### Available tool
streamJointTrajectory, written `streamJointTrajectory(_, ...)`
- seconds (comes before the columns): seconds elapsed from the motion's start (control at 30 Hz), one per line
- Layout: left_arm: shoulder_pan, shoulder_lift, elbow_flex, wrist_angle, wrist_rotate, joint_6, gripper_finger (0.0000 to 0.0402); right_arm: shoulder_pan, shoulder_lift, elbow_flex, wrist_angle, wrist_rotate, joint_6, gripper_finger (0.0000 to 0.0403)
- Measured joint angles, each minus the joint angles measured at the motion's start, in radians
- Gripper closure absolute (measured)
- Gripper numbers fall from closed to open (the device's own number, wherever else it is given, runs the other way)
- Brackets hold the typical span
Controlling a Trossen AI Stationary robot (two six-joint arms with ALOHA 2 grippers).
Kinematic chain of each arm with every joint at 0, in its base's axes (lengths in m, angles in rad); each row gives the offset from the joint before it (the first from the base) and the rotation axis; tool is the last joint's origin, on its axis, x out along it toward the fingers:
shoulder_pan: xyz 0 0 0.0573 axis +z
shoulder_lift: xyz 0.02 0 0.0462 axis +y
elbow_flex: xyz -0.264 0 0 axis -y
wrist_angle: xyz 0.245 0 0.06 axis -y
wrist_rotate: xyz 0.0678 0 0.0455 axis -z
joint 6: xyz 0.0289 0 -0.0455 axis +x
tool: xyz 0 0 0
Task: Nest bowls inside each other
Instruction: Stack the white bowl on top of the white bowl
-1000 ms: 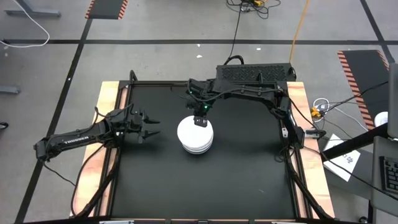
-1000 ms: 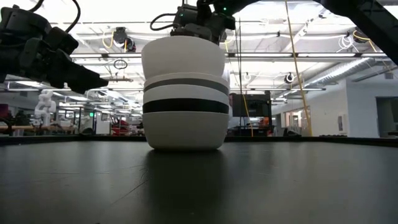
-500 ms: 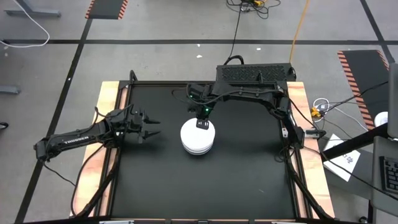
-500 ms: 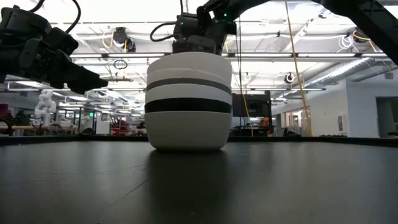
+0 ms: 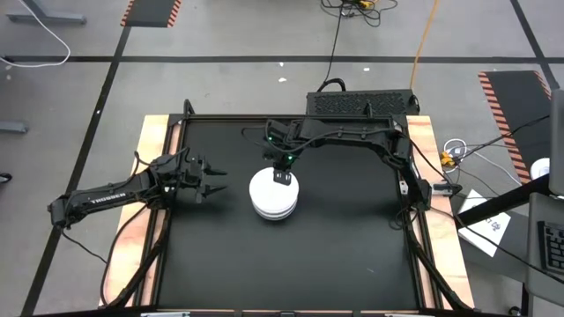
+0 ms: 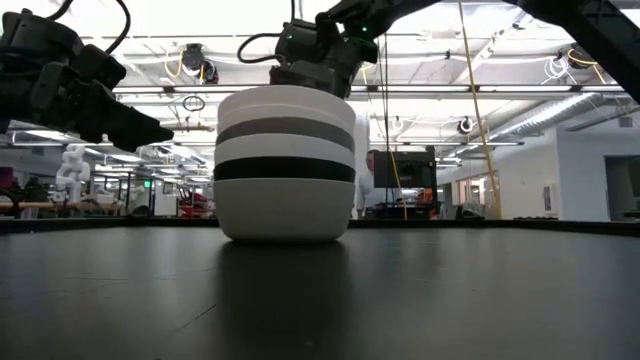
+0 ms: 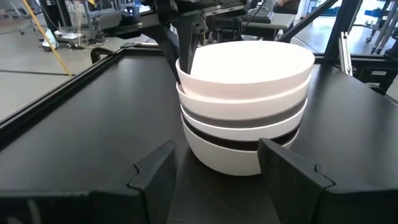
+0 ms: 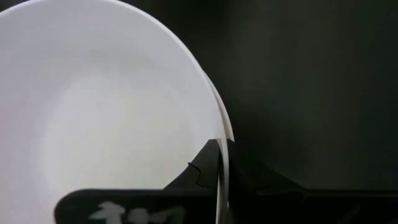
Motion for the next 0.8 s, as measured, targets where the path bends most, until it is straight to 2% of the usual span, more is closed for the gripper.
streamJointTrajectory(0.3, 0.0, 0.0, 0.0, -0.002, 0.0, 0.0, 0.0179, 0.021, -0.002, 0.0, -0.004, -0.021, 0.001, 0.0381)
streamJointTrajectory(0.47, 0.0, 0.0, 0.0, -0.002, -0.001, 0.0, 0.0179, 0.025, -0.002, 0.0, -0.007, -0.053, 0.01, 0.0331)
streamJointTrajectory(0.8, 0.0, 0.0, 0.001, -0.003, -0.001, 0.0, 0.0179, 0.025, -0.003, 0.0, 0.01, -0.051, 0.036, 0.0234)
